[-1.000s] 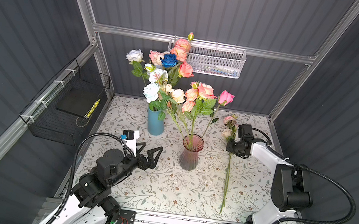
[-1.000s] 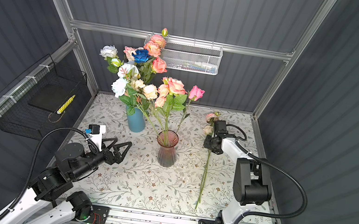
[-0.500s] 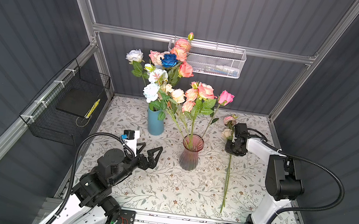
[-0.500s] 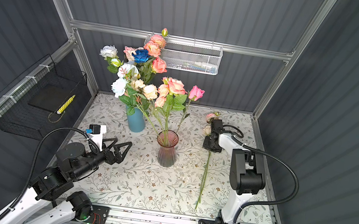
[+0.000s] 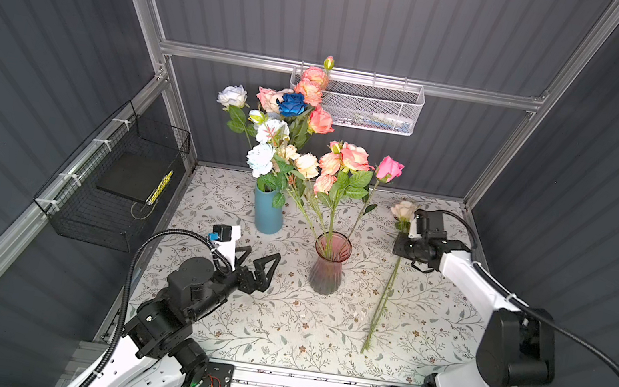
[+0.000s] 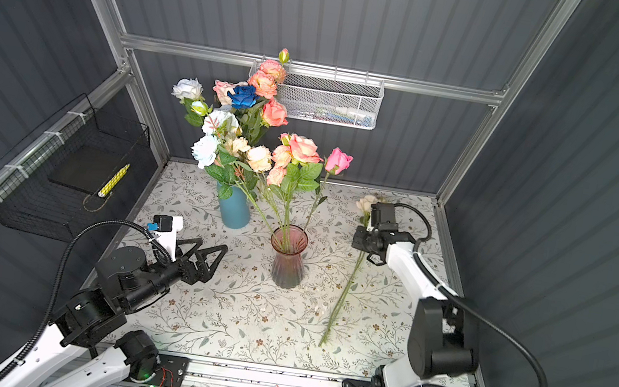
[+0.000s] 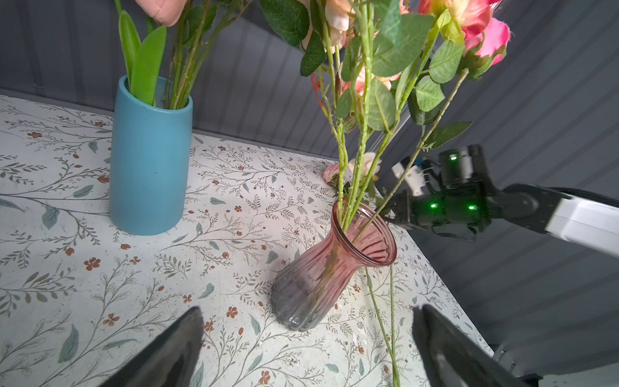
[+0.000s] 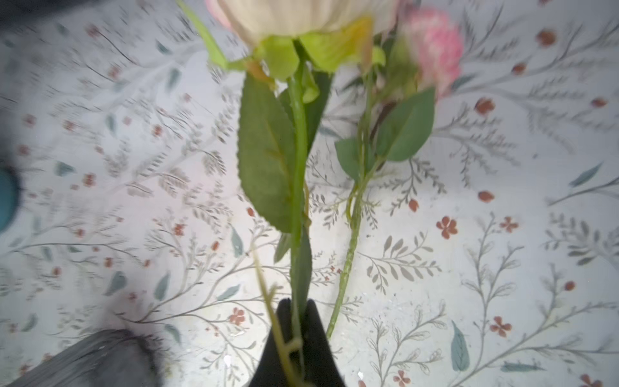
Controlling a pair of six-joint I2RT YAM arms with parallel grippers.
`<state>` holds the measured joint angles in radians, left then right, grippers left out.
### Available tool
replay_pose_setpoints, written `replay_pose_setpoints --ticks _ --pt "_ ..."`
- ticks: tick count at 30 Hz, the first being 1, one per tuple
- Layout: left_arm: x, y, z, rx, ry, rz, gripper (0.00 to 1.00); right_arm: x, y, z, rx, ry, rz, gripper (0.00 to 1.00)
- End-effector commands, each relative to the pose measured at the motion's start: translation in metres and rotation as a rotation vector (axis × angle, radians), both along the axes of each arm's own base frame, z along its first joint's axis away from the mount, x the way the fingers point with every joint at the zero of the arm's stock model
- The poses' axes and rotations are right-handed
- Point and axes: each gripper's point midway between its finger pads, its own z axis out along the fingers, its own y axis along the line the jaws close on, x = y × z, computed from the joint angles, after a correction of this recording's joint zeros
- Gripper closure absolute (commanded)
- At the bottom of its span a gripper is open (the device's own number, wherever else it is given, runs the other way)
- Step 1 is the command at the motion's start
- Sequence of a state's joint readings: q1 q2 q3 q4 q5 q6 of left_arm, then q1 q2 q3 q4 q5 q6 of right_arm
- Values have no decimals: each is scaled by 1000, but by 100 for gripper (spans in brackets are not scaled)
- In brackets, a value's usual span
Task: Arrange the flowers into the vase
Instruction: 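Lift the pale pink rose high off the table with the right gripper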
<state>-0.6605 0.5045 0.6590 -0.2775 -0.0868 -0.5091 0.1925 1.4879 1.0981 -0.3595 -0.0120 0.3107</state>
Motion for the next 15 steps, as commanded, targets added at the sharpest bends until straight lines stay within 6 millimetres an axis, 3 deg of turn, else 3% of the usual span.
replay_pose_setpoints --ticks 1,5,10,15 --pt "-1 0 6 -8 0 2 0 -4 2 27 45 -98 12 98" --pt "0 0 9 -7 -1 4 0 -23 -2 67 67 -211 -1 98" --pt "0 1 16 8 -10 6 0 -63 -11 145 53 -371 7 100" --pt "4 0 20 24 -13 12 0 -105 9 217 108 -525 152 100"
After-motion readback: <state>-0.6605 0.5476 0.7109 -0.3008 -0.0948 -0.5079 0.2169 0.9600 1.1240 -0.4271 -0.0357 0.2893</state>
